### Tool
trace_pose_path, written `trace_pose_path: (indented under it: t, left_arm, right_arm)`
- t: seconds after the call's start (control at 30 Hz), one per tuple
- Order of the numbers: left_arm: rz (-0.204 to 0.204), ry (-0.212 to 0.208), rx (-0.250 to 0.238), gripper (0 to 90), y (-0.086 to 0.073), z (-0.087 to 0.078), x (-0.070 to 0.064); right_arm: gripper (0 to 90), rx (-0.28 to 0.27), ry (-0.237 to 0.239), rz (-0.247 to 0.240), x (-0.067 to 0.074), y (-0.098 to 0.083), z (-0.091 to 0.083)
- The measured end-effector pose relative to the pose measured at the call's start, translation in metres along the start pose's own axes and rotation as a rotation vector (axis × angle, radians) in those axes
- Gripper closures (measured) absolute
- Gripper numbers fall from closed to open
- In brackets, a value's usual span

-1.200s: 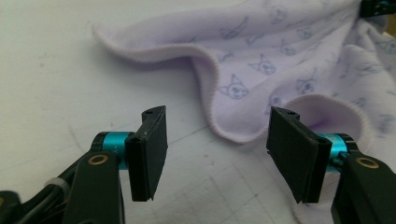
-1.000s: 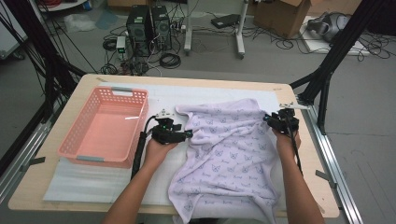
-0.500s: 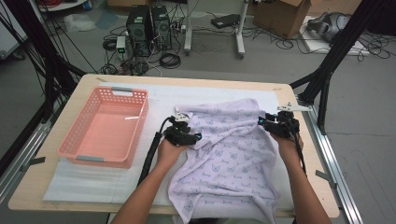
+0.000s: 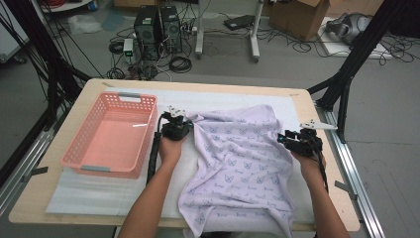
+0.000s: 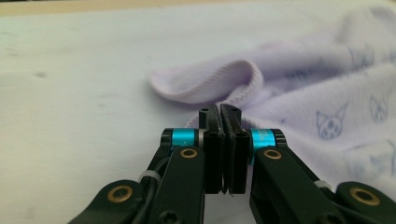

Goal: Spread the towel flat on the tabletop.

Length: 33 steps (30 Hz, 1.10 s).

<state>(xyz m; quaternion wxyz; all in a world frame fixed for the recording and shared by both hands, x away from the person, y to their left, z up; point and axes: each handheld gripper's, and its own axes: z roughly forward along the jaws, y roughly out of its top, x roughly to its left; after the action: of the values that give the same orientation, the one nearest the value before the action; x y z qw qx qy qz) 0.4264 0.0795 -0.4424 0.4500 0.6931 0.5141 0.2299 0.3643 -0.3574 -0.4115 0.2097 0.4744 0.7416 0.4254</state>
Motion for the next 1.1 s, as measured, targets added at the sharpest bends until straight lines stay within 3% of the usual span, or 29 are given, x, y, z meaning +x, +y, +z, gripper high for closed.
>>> trace_pose_path:
  t: [0.13,0.2,0.23,0.3,0.4,0.5,0.6,0.63,0.67,0.7,0.77,0.83,0.9,1.1]
  left_arm:
    - [-0.043,-0.053,0.008,83.0,-0.003,0.001,0.002]
    - [-0.065,-0.098,0.004,64.4,-0.002,0.000,0.000]
    - [-0.051,-0.113,-0.004,62.2,-0.002,-0.002,-0.002]
    - [-0.034,-0.138,-0.013,58.3,-0.002,-0.004,-0.005]
    - [-0.029,-0.184,-0.028,54.1,-0.001,-0.007,-0.008]
    - [-0.033,-0.281,-0.012,47.0,-0.004,-0.008,-0.010]
    - [0.000,-0.327,-0.001,45.1,-0.010,-0.009,-0.015]
    - [0.009,-0.342,0.003,44.5,-0.012,-0.010,-0.017]
    - [0.014,-0.351,0.006,44.0,-0.013,-0.011,-0.017]
    - [0.024,-0.361,0.020,43.2,-0.013,-0.012,-0.018]
    - [0.026,-0.379,0.034,41.1,-0.013,-0.016,-0.019]
    - [0.037,-0.387,0.033,40.1,-0.012,-0.022,-0.020]
    - [0.051,-0.390,0.033,40.0,-0.014,-0.027,-0.022]
    - [0.073,-0.408,0.104,39.1,-0.032,-0.035,-0.028]
  right_arm:
    - [57.2,0.049,0.035,0.022,-0.004,-0.007,0.002]
    - [56.6,0.088,0.083,0.008,-0.002,-0.010,0.009]
    - [56.1,0.111,0.082,-0.018,0.000,-0.011,0.013]
    - [56.0,0.143,0.028,-0.057,0.005,-0.012,0.021]
    - [58.4,0.166,0.028,-0.063,0.005,-0.014,0.032]
    - [61.6,0.168,0.035,-0.084,0.005,-0.015,0.037]
    - [70.9,0.170,0.022,-0.097,0.004,-0.015,0.037]
    - [82.0,0.171,0.022,-0.119,0.004,-0.015,0.037]
    - [86.0,0.172,0.037,-0.132,0.002,-0.015,0.037]
    - [86.4,0.167,0.018,-0.132,0.000,-0.014,0.037]
    - [86.5,0.130,-0.082,-0.087,-0.008,-0.015,0.035]
    - [85.5,0.072,-0.141,0.031,-0.020,-0.017,0.032]
    - [79.5,0.072,-0.125,0.058,-0.022,-0.019,0.031]
    - [65.0,0.033,-0.078,0.042,-0.011,-0.018,0.014]
